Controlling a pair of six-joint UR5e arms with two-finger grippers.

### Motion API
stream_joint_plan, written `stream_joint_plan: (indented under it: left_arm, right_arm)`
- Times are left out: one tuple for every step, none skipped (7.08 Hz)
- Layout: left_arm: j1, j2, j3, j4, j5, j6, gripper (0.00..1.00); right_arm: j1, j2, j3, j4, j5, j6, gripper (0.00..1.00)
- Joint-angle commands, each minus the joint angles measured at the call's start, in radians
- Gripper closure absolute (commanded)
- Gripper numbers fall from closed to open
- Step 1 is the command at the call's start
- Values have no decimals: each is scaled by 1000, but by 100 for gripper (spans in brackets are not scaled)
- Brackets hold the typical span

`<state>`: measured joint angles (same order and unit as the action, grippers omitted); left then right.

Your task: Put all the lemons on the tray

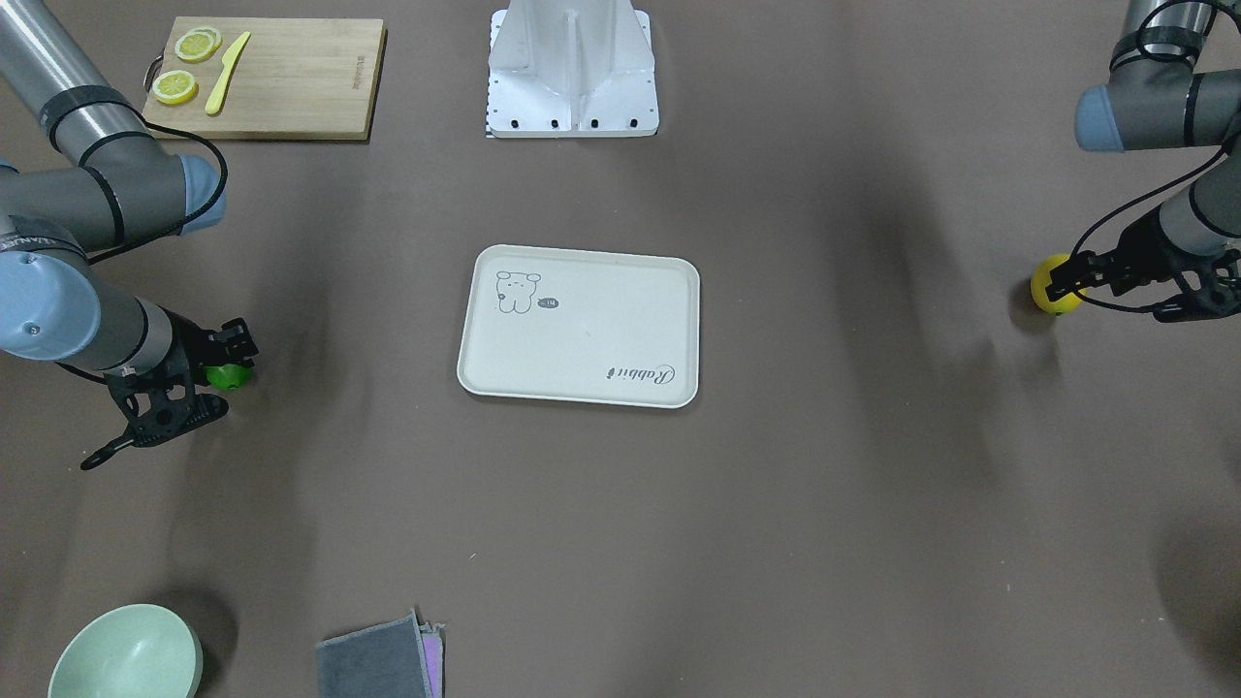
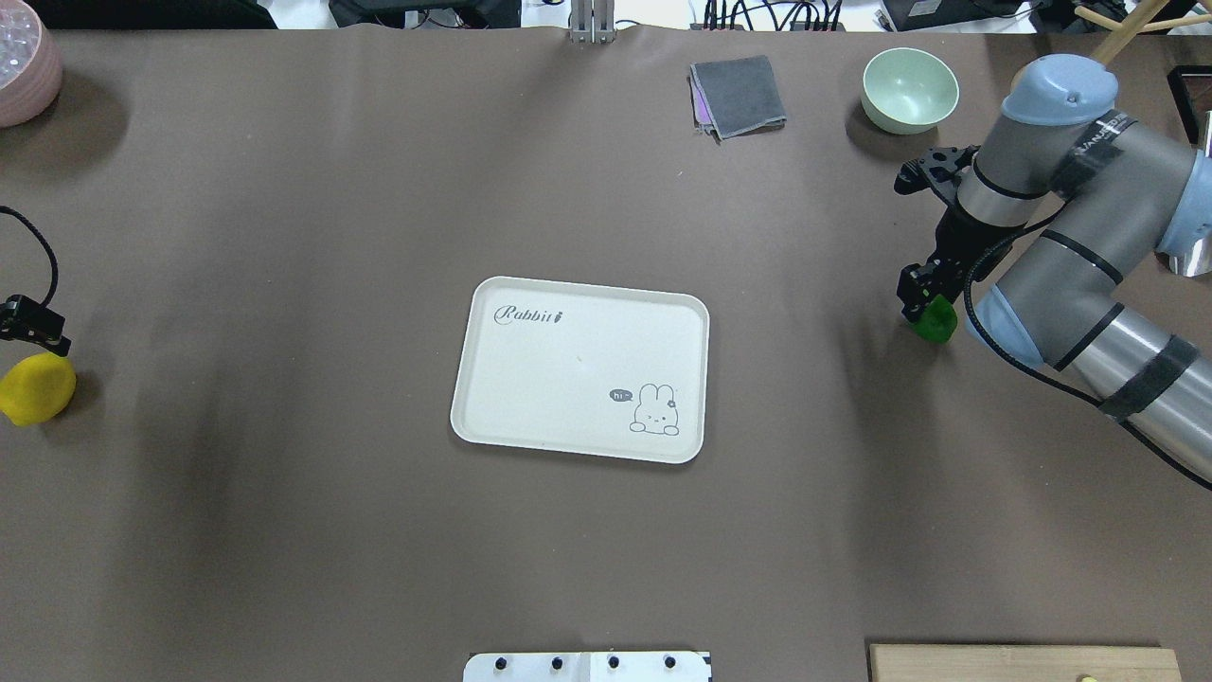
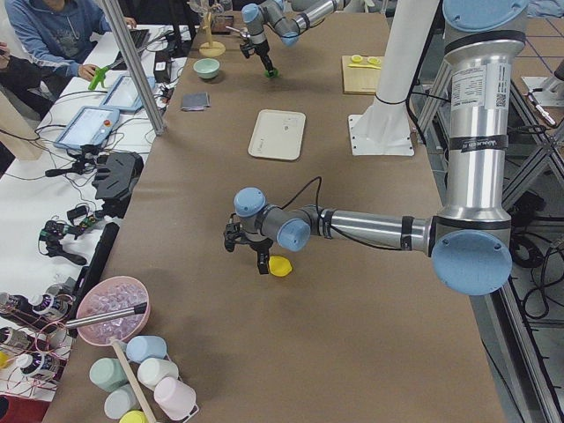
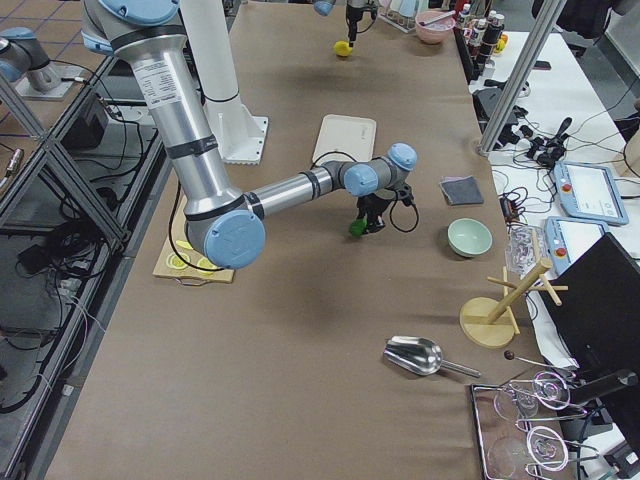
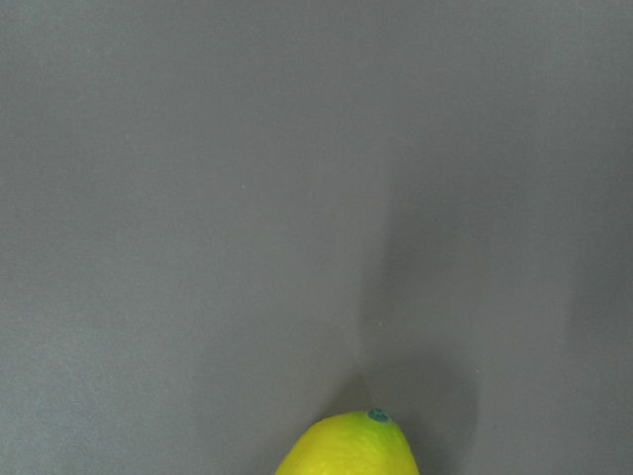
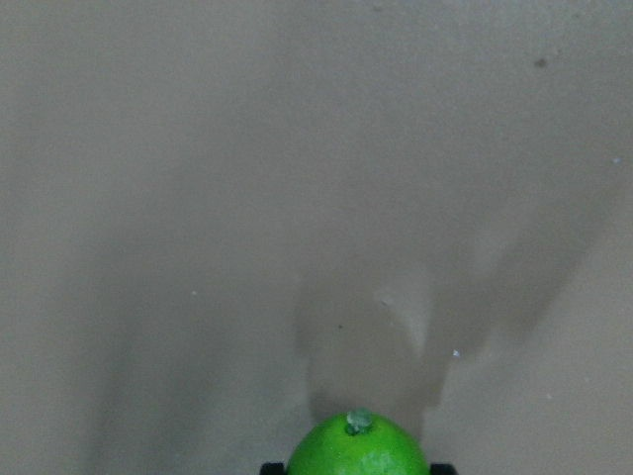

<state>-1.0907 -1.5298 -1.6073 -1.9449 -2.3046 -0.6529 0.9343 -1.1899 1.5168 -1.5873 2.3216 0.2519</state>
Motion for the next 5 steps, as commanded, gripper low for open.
stream_joint_plan:
  left_arm:
    - [35, 14, 15, -77, 2, -54, 3]
    - [41, 25, 15, -91, 19, -56, 4]
    - [63, 54, 15, -126, 34, -56, 7]
    - [66, 68, 18, -150, 39, -56, 41]
    - [67, 69, 17, -152, 39, -56, 99]
  right_arm:
    - [6, 71, 57, 3, 37, 1, 68]
    - [-11, 142, 69, 4, 38, -2, 67]
    - [-43, 191, 62, 41, 38, -5, 67]
    - [-92, 235, 48, 79, 35, -3, 67]
    - [-138, 257, 43, 128, 27, -3, 67]
